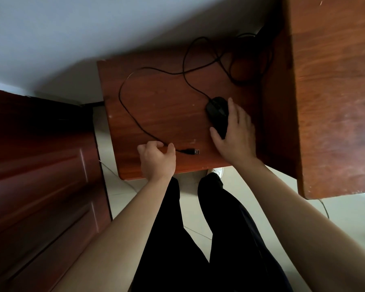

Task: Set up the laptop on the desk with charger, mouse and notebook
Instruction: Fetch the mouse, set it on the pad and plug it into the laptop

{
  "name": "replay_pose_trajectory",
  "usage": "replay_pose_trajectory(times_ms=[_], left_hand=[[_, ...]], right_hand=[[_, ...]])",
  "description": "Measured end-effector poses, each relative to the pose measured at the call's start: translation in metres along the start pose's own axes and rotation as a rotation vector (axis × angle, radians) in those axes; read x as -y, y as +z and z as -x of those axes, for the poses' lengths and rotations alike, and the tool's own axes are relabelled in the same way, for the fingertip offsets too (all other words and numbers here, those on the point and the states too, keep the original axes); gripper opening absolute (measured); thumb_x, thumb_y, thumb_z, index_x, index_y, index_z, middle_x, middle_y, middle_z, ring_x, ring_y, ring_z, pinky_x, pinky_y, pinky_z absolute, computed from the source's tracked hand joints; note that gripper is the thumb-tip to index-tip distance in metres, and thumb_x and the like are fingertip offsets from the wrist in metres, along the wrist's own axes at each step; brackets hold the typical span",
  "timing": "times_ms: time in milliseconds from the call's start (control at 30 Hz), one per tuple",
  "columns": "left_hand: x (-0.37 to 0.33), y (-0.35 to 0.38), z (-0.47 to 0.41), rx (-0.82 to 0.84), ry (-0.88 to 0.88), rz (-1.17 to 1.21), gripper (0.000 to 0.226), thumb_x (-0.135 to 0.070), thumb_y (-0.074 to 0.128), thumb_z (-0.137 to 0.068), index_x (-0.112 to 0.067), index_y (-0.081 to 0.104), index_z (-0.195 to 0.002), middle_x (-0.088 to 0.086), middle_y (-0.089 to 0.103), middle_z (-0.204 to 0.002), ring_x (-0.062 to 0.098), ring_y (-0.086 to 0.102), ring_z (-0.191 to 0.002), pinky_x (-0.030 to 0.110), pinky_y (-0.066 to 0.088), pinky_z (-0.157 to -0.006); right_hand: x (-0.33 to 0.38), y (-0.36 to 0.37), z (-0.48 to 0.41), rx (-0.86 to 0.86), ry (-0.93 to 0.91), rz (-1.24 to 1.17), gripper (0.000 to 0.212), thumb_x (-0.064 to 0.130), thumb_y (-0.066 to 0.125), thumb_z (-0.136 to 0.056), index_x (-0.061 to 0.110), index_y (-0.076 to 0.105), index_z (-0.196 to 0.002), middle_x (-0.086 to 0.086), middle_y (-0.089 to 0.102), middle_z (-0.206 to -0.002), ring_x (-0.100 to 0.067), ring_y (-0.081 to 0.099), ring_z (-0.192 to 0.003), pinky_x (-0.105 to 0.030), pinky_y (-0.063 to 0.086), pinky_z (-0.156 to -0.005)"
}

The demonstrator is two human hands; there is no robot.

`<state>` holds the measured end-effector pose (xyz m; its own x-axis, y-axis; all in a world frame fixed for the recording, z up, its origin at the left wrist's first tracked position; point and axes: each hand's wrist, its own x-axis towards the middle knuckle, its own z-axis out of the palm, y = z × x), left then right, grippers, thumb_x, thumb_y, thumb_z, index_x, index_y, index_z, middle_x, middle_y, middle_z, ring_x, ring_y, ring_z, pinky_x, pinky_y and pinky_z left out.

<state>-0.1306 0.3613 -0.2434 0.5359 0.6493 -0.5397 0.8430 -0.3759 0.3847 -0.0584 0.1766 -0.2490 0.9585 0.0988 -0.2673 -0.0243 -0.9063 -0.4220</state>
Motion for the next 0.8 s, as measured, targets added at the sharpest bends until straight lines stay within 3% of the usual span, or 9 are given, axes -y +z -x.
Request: replay_pose_trajectory(times_ms=[200, 334, 501, 667, 734, 801], left_hand=[[-0.002, -0.008, 0.004, -0.074, -0.050, 0.253, 0.010, -0.024, 0.056, -0.098, -0.019, 0.048, -0.102, -0.004, 0.068, -0.092, 0.015, 0.062, -0.079, 0.026, 0.041, -0.066], [-0.015, -0.035, 0.015, -0.138, 0.029, 0.334, 0.008, -0.023, 0.050, -0.101, -0.019, 0.046, -0.106, -0.007, 0.069, -0.079, 0.007, 0.064, -0.075, 0.022, 0.041, -0.063], [-0.058, -0.102, 0.035, -0.237, 0.260, 0.415, 0.017, -0.022, 0.053, -0.100, -0.009, 0.051, -0.111, 0.012, 0.070, -0.089, 0.023, 0.066, -0.082, 0.032, 0.049, -0.076], [-0.114, -0.179, 0.059, -0.216, 0.581, 0.524, 0.012, -0.021, 0.055, -0.099, -0.012, 0.054, -0.106, 0.013, 0.068, -0.091, 0.026, 0.068, -0.082, 0.043, 0.054, -0.080], [-0.132, -0.197, 0.069, -0.235, 0.688, 0.528, 0.007, -0.028, 0.054, -0.098, -0.023, 0.052, -0.102, -0.001, 0.066, -0.081, 0.005, 0.065, -0.070, 0.028, 0.053, -0.072], [-0.150, -0.221, 0.091, -0.220, 0.807, 0.548, 0.008, -0.027, 0.055, -0.097, -0.021, 0.054, -0.102, -0.015, 0.060, -0.075, -0.007, 0.059, -0.064, 0.013, 0.041, -0.061]], right_hand=[[0.006, -0.011, 0.003, 0.059, -0.017, -0.025, 0.093, 0.036, 0.073, -0.081, 0.013, 0.028, -0.159, -0.013, 0.051, -0.138, -0.034, 0.052, -0.126, -0.043, 0.047, -0.099], [0.021, -0.033, 0.016, 0.036, -0.044, -0.076, 0.096, 0.042, 0.072, -0.074, 0.014, 0.033, -0.156, -0.009, 0.051, -0.131, -0.031, 0.057, -0.118, -0.038, 0.055, -0.079], [0.057, -0.098, 0.026, -0.126, -0.089, -0.089, 0.085, 0.046, 0.071, -0.075, 0.019, 0.041, -0.150, -0.006, 0.051, -0.130, -0.030, 0.059, -0.114, -0.039, 0.056, -0.075], [0.097, -0.180, 0.049, -0.357, -0.119, -0.095, 0.080, 0.042, 0.076, -0.074, 0.019, 0.048, -0.145, -0.004, 0.054, -0.129, -0.028, 0.063, -0.111, -0.039, 0.058, -0.074], [0.103, -0.203, 0.057, -0.434, -0.108, -0.108, 0.078, 0.040, 0.077, -0.073, 0.020, 0.050, -0.143, -0.003, 0.054, -0.128, -0.028, 0.063, -0.109, -0.039, 0.058, -0.074], [0.111, -0.231, 0.080, -0.542, -0.070, -0.131, 0.076, 0.042, 0.075, -0.073, 0.027, 0.046, -0.142, 0.001, 0.053, -0.128, -0.026, 0.064, -0.107, -0.036, 0.056, -0.074]])
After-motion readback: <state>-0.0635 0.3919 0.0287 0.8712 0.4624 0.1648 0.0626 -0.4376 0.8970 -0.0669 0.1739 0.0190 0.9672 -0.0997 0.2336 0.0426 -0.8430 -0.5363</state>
